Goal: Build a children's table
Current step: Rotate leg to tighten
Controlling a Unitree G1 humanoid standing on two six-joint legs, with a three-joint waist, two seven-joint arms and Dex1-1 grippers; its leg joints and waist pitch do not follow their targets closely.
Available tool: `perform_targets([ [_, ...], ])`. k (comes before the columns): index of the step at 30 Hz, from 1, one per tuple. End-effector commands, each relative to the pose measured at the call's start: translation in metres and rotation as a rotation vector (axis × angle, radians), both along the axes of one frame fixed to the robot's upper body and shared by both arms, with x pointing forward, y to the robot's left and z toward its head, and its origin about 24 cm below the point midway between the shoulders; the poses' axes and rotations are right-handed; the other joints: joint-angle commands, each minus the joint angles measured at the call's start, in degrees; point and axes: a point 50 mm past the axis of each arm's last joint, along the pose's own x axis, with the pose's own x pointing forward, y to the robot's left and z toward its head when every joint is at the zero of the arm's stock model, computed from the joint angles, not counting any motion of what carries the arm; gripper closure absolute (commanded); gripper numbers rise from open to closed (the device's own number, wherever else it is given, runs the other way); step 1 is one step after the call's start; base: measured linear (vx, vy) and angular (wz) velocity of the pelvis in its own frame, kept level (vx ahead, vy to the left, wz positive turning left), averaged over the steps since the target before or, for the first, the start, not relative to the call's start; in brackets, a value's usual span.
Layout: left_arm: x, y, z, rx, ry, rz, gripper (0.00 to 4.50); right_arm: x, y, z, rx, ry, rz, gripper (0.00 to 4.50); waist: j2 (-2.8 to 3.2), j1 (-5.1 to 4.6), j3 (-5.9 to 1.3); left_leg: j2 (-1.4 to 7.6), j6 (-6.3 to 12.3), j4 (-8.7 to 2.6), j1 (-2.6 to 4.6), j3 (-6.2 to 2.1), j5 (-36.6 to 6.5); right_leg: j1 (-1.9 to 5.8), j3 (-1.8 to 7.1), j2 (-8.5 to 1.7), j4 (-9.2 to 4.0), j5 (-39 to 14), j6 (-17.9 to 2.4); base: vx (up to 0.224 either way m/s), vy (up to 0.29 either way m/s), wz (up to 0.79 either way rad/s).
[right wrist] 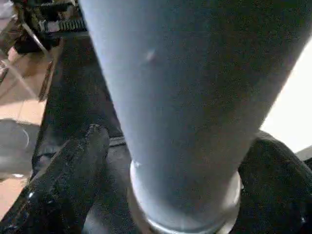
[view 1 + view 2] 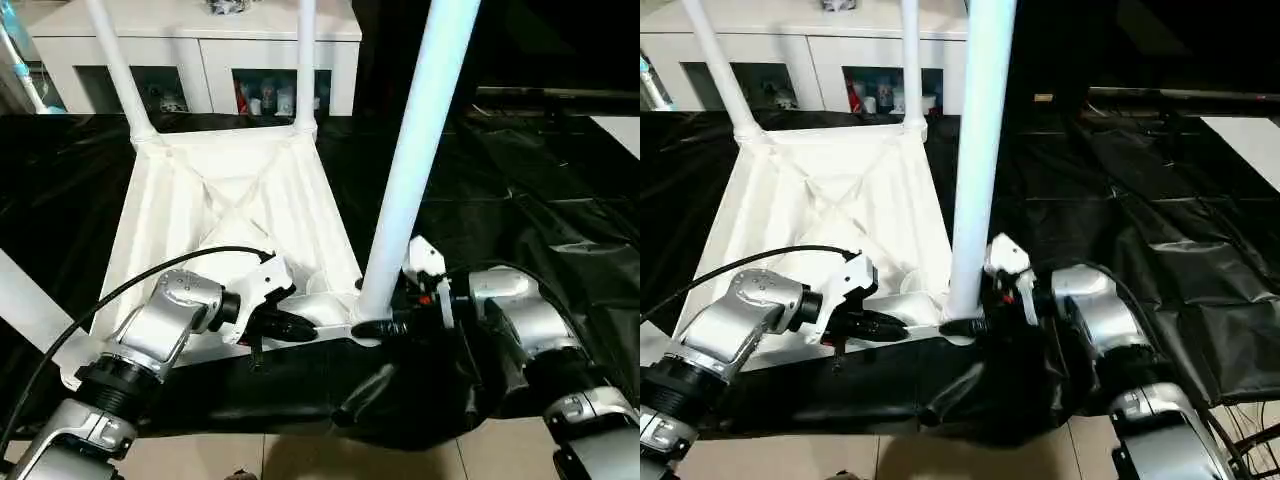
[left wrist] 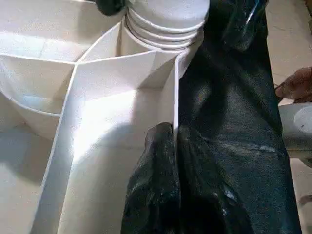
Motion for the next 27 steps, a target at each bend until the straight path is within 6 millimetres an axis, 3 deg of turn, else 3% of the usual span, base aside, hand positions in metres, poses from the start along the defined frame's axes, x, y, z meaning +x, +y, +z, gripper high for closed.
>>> perform_targets([
  [1, -0.0043, -0.0079, -0.0046, -0.004, 0.041, -0.054, 4.50, 0.0009, -0.0019, 0.0020, -0.042, -0.041, 0.011, 0.30, -0.03, -0.13, -3.48, 0.78, 4.48, -3.41, 1.17, 0.34, -9.98, 2.87, 1.09, -1.60, -3.11, -0.04, -16.03, 0.000, 0.000, 0.00],
  [8, -0.0039, -0.0079, -0.0043, -0.003, 0.039, -0.054, 4.50, 0.0045, 0.0001, -0.0007, -0.048, -0.056, -0.036, 0.30, -0.01, -0.17, -3.48, 0.70, 4.20, -3.40, 1.16, 0.31, -9.77, 2.88, 1.11, -1.55, -3.07, 0.33, -15.89, 0.000, 0.000, 0.00],
  [18, -0.0041, -0.0069, -0.0047, -0.001, 0.041, -0.052, 4.50, 0.0058, -0.0004, -0.0021, -0.038, -0.038, -0.050, 1.43, 0.03, -0.22, -3.45, 0.74, 4.24, -3.43, 1.16, 0.30, -10.60, 2.88, 1.07, -1.56, -3.09, -0.14, -16.00, 0.000, 0.000, 0.00],
  [27, -0.0043, -0.0064, -0.0046, 0.000, 0.048, -0.056, 4.50, 0.0057, -0.0005, -0.0036, -0.042, -0.037, -0.054, 1.81, 0.06, -0.29, -3.43, 0.70, 4.10, -3.44, 1.09, 0.27, -10.57, 2.91, 1.08, -1.58, -3.10, -0.17, -15.97, 0.000, 0.000, 0.00],
])
